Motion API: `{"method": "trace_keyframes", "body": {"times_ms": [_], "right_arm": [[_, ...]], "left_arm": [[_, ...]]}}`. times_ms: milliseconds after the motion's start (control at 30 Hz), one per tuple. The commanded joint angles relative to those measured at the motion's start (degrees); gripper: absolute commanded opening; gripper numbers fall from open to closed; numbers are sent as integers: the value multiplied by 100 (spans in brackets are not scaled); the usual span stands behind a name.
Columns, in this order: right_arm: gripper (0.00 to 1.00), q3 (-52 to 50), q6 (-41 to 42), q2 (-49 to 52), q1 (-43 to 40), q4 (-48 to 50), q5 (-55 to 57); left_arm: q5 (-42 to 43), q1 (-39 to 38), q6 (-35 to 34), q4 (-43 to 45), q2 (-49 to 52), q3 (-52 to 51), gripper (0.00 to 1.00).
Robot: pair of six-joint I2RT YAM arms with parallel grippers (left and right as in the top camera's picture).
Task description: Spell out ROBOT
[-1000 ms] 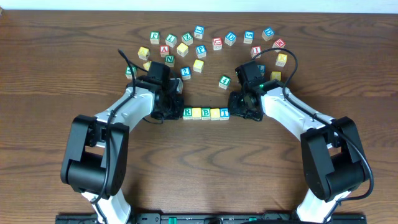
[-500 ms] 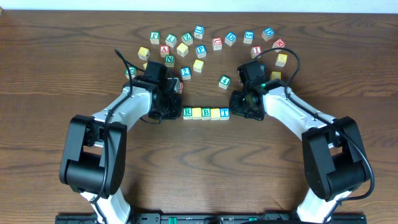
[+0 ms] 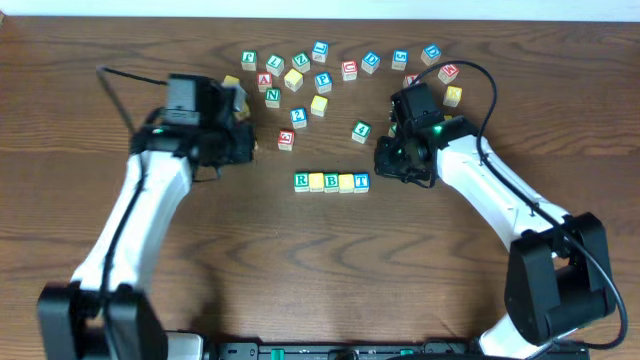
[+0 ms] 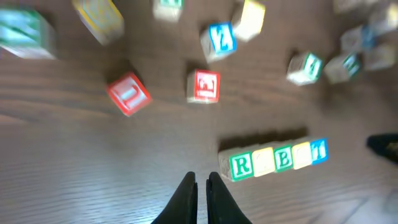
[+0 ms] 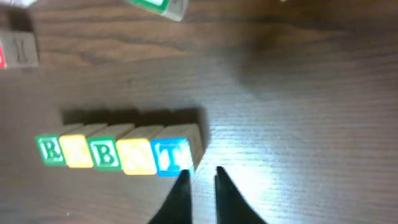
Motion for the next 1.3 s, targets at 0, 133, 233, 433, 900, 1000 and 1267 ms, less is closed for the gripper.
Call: {"method": "trace_keyframes", "body": {"times_ms": [0,133,233,433,900,1000,1267], "right_arm": [[5,9,42,13,361,-98,-155],[1,-59,181,247,778,-186,-140],[1,-61,330,435,964,-245,116],[1,-61,452,702,940,-225,219],[1,-61,566,868,848,-9,354],[2,-61,564,868,848,13,356],[2,-61,562,868,828,55,356]], "left_arm": [[-129,343,-37,-48,-514,94,8],[-142,643,-37,-177,-595,92,8],[-186,702,-35,-219,-595,92,8],[-186,702,-35,-214,-595,92,8],[-184,699,-35,-214,-595,92,8],[-184,699,-35,-214,-595,92,8],[-181,699,-35,-214,-595,92,8]]}}
